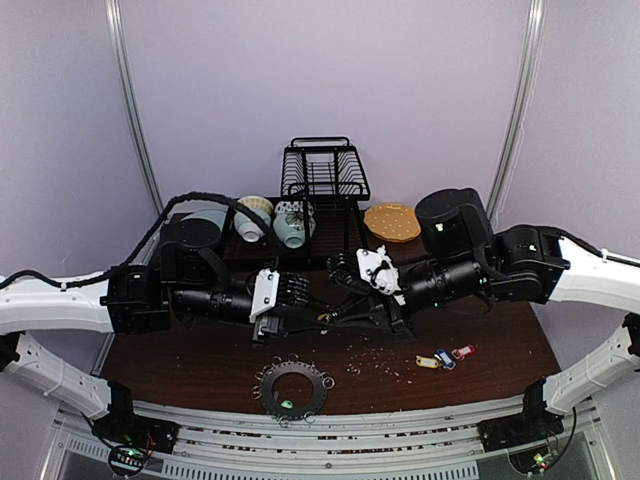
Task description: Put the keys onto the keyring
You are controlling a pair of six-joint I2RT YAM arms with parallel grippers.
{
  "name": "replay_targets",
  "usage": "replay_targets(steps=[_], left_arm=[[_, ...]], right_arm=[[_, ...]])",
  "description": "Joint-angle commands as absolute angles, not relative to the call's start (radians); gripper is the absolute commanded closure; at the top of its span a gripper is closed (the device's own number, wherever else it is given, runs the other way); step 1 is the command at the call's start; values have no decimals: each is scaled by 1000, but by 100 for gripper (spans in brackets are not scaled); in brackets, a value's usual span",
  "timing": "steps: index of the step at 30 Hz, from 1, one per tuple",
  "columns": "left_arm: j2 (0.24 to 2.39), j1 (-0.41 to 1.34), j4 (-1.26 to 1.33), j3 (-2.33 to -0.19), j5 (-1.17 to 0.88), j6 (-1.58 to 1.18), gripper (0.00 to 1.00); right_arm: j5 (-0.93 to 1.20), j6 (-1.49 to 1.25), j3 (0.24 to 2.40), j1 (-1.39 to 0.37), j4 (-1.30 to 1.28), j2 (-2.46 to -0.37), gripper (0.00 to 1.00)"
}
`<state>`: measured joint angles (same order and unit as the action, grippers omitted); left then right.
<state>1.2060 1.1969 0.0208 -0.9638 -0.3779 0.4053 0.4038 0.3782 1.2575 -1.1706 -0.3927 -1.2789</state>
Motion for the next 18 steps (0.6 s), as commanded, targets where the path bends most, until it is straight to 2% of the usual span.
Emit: replay_targets(steps=[1, 3, 7, 11, 16, 18], left_arm=[[1183, 1204, 110, -963, -444, 407, 97], [1179, 1204, 111, -960, -446, 402, 100], [1171, 1204, 109, -952, -444, 398, 100], [1169, 1204, 108, -943, -450, 399, 100], [1170, 1187, 64, -931, -268, 286, 100], [1137, 1163, 76, -882, -195, 180, 100]], right_arm=[[354, 354, 1234, -1168, -386, -1263, 87], [336, 350, 1226, -1167, -379, -1253, 82], [314, 340, 1204, -1163, -355, -1232, 82], [307, 336, 1188, -1161, -332, -1220, 86], [179, 253, 1160, -1131, -313, -1214, 85], [153, 169, 1116, -1099, -288, -1191, 81]])
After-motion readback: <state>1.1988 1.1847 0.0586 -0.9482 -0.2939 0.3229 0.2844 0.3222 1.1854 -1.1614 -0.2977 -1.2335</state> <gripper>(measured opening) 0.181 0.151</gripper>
